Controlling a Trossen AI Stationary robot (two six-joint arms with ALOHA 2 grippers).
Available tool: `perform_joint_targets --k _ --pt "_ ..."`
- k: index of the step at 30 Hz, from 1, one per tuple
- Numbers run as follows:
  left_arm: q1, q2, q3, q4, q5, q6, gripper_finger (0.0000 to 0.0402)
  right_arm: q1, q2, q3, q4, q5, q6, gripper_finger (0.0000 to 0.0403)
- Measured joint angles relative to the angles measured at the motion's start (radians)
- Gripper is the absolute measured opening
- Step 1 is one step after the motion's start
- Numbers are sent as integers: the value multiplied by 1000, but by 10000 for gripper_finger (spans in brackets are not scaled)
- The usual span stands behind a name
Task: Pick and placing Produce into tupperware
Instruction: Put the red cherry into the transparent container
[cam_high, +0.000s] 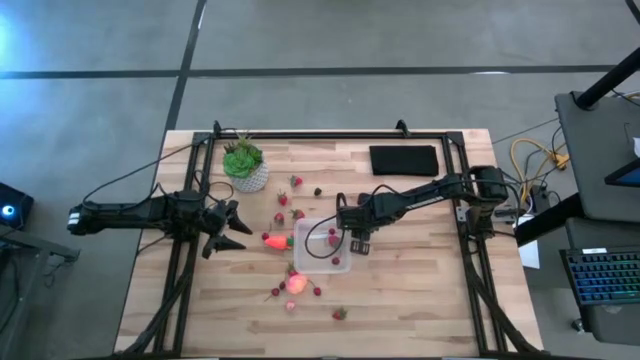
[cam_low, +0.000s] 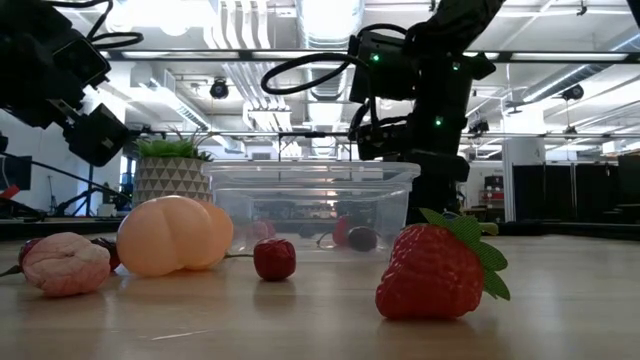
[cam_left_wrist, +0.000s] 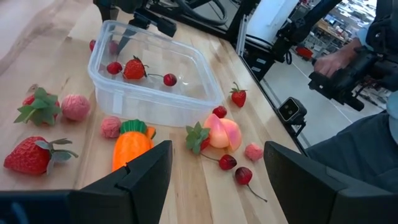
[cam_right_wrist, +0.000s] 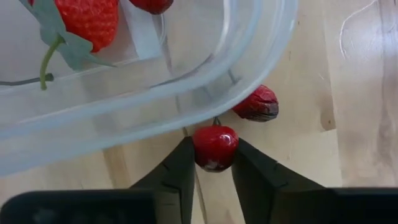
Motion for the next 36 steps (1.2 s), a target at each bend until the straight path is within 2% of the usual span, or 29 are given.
perform_joint_targets --k 7,14,16,20,27,33,36 --pt "0 1 0 0 0 0 240 -7 -64 -3 -67 144 91 81" --pt "0 1 0 0 0 0 240 -24 -205 -14 -148 201 170 84" --pt "0 1 0 0 0 0 240 -22 -239 -6 -121 141 131 85" --pt "0 3 0 0 0 0 240 -12 -264 24 -57 -44 73 86" --pt "0 0 0 0 0 0 240 -5 -144 115 -54 -199 9 101" --pt "0 2 0 1 0 0 240 32 -28 246 -61 -205 -130 138" --pt "0 1 0 1 0 0 240 35 10 286 -91 -129 -161 163"
